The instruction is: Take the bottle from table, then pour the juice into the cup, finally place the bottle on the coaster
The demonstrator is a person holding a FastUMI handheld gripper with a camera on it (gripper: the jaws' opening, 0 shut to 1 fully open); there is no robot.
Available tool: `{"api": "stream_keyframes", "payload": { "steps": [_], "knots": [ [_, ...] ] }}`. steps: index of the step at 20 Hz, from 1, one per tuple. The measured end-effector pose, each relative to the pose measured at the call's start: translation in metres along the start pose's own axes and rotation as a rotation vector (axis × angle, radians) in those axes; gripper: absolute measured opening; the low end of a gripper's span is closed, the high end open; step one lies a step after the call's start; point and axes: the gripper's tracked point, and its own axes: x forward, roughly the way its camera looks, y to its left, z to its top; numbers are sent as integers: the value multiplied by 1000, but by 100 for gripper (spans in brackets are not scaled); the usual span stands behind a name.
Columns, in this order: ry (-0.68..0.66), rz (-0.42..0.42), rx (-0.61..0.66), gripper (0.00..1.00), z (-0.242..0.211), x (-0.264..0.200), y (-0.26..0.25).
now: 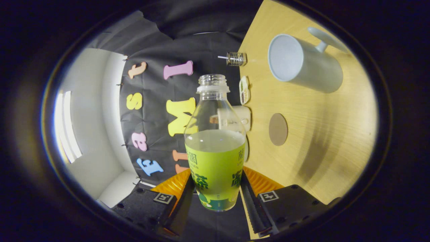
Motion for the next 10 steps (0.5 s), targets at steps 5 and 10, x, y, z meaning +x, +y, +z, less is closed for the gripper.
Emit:
{"api": "stream_keyframes", "payload": {
  "steps": [5, 10],
  "knots": [
    [-4, 11, 70, 77, 5, 4, 8],
    [-19, 25, 129, 77, 13, 0, 13]
  ]
}}
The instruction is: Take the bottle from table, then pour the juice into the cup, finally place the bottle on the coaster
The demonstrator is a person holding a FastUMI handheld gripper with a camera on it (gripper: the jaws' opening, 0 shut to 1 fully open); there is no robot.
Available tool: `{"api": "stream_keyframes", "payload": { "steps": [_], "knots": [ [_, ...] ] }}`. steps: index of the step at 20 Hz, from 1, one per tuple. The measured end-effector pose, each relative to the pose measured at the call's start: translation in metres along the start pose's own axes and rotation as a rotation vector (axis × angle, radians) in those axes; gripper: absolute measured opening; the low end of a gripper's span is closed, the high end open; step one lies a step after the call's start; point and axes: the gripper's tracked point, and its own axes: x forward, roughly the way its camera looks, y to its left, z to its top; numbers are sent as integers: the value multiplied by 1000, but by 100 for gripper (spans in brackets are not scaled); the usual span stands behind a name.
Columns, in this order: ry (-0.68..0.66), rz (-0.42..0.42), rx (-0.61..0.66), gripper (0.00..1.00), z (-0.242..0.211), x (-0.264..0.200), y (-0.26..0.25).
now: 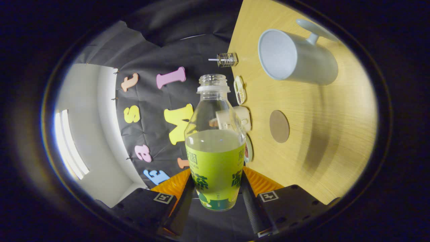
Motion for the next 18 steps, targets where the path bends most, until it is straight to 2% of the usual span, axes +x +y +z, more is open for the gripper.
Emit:
{"api": "stream_keyframes", "payload": {
  "steps": [7, 18],
  "knots": [
    [-14, 35, 72, 77, 7, -2, 8],
    [-26, 42, 154, 77, 13, -4, 12]
  ]
}}
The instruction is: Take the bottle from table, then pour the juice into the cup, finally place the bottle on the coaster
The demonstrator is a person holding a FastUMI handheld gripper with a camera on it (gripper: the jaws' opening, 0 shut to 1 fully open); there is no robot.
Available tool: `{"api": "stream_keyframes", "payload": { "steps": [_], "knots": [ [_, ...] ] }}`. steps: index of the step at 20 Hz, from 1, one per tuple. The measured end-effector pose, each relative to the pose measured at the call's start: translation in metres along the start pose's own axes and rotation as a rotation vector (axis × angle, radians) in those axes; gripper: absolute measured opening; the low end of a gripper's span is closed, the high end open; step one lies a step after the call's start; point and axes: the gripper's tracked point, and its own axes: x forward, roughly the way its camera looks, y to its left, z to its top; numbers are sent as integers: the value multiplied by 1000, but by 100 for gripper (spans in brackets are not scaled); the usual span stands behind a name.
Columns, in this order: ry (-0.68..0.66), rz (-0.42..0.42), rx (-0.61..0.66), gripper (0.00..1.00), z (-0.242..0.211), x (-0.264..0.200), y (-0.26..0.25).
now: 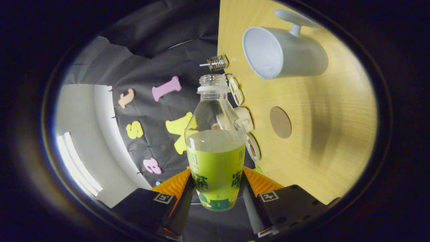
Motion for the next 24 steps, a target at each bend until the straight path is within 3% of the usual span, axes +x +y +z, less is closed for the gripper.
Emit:
{"api": "stream_keyframes", "payload": {
  "steps": [24],
  "knots": [
    [-18, 43, 105, 77, 6, 11, 20]
  ]
}}
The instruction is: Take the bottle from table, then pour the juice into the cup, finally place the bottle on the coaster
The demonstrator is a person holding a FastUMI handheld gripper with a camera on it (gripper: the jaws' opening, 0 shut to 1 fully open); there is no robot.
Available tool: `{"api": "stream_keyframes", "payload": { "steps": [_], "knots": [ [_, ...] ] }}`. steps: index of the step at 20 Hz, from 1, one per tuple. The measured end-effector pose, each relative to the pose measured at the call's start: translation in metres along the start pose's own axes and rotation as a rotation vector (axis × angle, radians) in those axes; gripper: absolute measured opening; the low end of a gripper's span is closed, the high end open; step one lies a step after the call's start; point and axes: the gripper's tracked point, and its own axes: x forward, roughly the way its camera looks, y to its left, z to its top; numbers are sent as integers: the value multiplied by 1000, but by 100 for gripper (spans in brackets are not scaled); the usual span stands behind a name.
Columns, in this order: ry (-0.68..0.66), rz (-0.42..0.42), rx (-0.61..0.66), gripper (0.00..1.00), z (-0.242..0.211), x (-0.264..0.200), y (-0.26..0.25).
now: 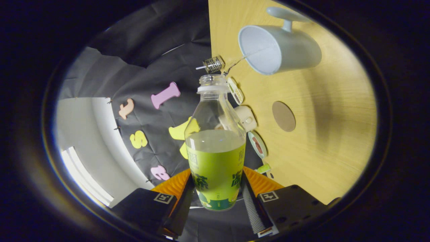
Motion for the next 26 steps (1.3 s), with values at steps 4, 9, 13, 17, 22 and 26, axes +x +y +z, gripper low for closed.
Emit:
{"api": "stream_keyframes", "payload": {
  "steps": [4, 9, 13, 17, 22, 26],
  "knots": [
    [-9, 14, 36, 77, 2, -1, 4],
    [-4, 24, 83, 77, 0, -3, 7],
    [-2, 31, 119, 77, -2, -1, 11],
    [-6, 46, 140, 77, -3, -3, 14],
    [-16, 81, 176, 77, -3, -3, 21],
    [-18, 77, 189, 77, -4, -2, 22]
  ]
}}
